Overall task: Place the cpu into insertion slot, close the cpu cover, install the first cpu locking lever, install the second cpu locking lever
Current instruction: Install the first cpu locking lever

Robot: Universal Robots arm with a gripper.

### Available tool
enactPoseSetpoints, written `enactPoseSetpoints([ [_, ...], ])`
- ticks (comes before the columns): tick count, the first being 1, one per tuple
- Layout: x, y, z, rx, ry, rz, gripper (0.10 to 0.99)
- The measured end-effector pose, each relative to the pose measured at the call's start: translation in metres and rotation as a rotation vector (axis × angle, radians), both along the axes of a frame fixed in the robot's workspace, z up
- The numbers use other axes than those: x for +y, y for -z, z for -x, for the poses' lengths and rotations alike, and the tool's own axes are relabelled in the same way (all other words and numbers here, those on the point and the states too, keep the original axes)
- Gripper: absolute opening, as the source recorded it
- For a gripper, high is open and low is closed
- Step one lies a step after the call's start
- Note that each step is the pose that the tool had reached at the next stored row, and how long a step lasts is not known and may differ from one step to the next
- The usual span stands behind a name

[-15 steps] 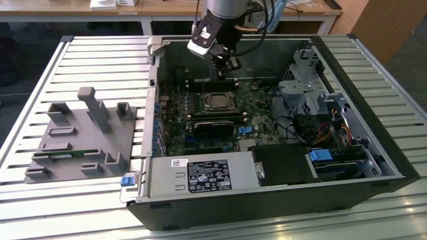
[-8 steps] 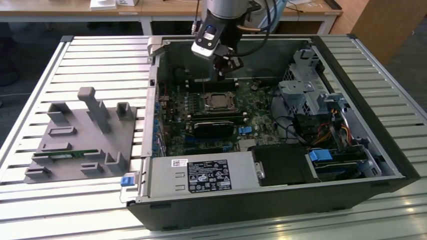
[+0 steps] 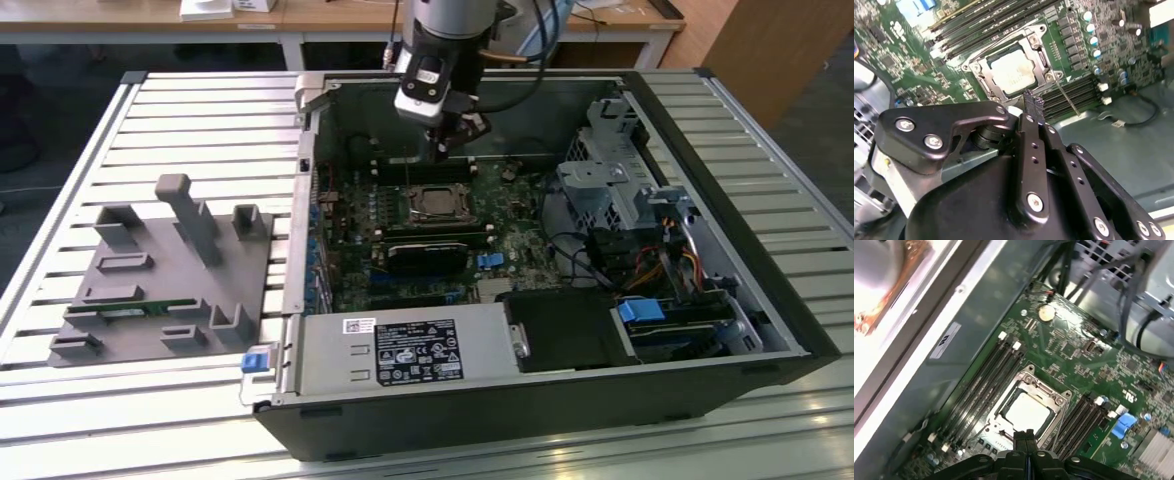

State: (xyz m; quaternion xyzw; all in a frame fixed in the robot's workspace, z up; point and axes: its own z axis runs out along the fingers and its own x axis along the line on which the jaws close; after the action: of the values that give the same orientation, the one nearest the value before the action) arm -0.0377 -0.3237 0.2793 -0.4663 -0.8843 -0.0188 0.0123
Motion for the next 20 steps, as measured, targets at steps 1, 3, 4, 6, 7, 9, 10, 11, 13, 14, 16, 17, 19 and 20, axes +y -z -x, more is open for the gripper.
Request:
enactPoseSetpoints([
  [1,0.0,0.0002,0.0,0.0,-0.017,0.0,0.114],
  [3,0.0,0.0004,0.0001,0.0003,-0.045,0.0,0.114],
  [4,0.0,0.0007,0.0004,0.0003,-0.056,0.0,0.114],
  [6,0.0,0.001,0.0011,0.0004,-0.078,0.0,0.114],
  [7,0.0,0.0011,0.0014,0.0004,-0.09,0.0,0.114],
  [9,0.0,0.0014,0.0018,0.0004,-0.116,0.0,0.114],
  [10,0.0,0.0015,0.0019,0.0004,-0.132,0.0,0.114],
  [11,0.0,0.0017,0.0019,0.0004,-0.158,0.0,0.114],
  [13,0.0,0.002,0.0019,0.0003,-0.194,0.0,0.114],
  [14,0.0,0.0021,0.0019,0.0004,-0.212,0.0,0.114],
  [16,0.0,0.0023,0.0019,0.0004,-0.248,0.0,0.114],
  [17,0.0,0.0024,0.0019,0.0003,-0.266,0.0,0.114],
  [19,0.0,0.0024,0.0019,0.0004,-0.302,0.0,0.114],
  [20,0.0,0.0025,0.0019,0.0004,-0.319,0.0,0.114],
])
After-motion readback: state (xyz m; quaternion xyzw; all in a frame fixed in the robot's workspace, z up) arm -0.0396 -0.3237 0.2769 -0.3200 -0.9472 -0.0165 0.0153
